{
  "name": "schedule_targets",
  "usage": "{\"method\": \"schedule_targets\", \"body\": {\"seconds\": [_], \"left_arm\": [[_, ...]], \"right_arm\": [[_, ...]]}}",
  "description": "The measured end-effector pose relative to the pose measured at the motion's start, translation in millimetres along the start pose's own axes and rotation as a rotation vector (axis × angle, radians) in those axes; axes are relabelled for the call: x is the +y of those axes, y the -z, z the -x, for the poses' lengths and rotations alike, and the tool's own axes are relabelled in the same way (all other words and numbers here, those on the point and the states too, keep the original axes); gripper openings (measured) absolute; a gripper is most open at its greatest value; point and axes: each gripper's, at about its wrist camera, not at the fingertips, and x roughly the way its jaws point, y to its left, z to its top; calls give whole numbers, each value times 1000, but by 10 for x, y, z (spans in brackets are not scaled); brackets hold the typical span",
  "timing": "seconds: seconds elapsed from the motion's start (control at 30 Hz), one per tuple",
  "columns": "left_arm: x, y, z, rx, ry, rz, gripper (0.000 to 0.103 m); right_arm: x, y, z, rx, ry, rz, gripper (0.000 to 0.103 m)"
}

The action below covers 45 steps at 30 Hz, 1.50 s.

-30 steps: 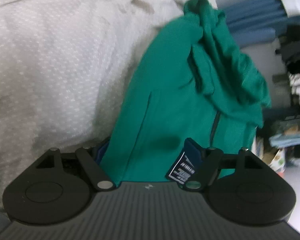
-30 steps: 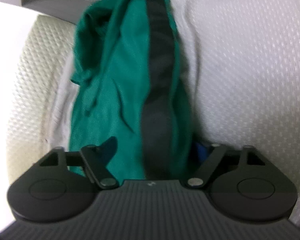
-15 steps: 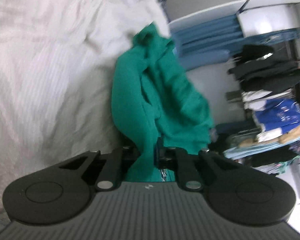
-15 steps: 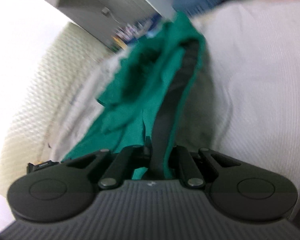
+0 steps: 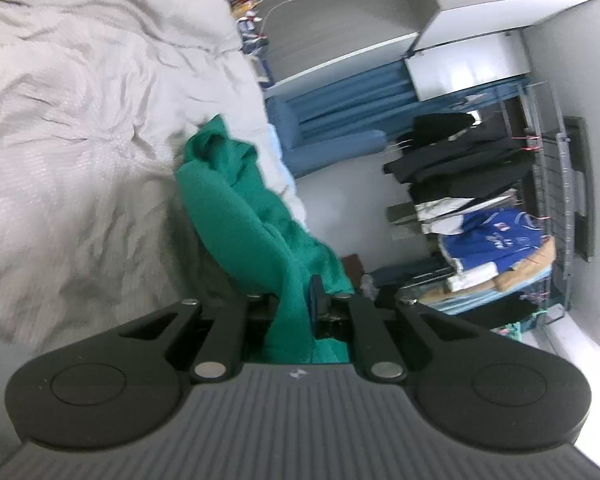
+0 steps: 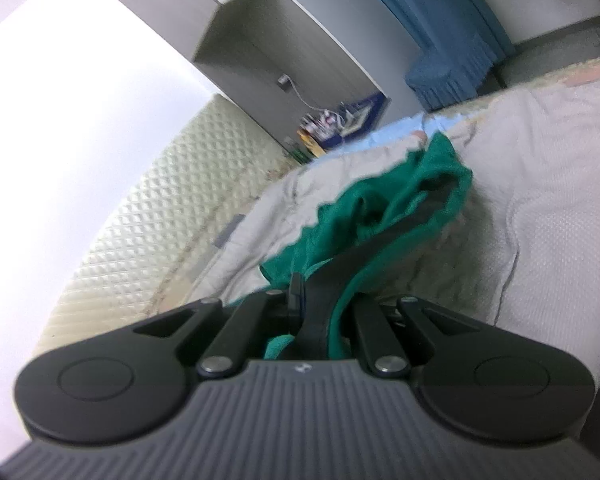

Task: Fold large clothes
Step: 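Lift and roll the folded hoodie over with both grippers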

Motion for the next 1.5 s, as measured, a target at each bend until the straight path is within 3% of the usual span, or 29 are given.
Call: {"method": "schedule_targets", "body": {"seconds": [0.27, 0.43, 0.57, 0.73, 1.0, 1.23, 1.33, 1.5], "left_arm": [[-96, 542, 945, -27, 61, 3, 11], [-25, 564, 921, -26, 61, -2, 11], [-84, 264, 495, -37, 90, 17, 11], [-247, -408, -317, -57, 80, 49, 11], [-272, -1300, -1732, -93, -98, 61, 11], [179, -1773, -2646, -110, -161, 41, 11], [447, -1867, -2954, -105, -177, -18, 11], [1003, -1956, -3321, -62, -181, -23, 12]], "right_arm": [[168, 474, 583, -65, -38, -44, 7], [-65, 591, 464, -47, -2, -126, 7], [-237, 380, 247, -85, -14, -212, 7], [-407, -133, -308, -132, 17, -316, 8], [-929, -748, -1479, -119, 217, -432, 8], [-1508, -895, -2277, -120, 296, -504, 8], [-1681, -836, -2511, -113, 320, -482, 8], [-2092, -692, -2774, -141, 270, -535, 8]]}}
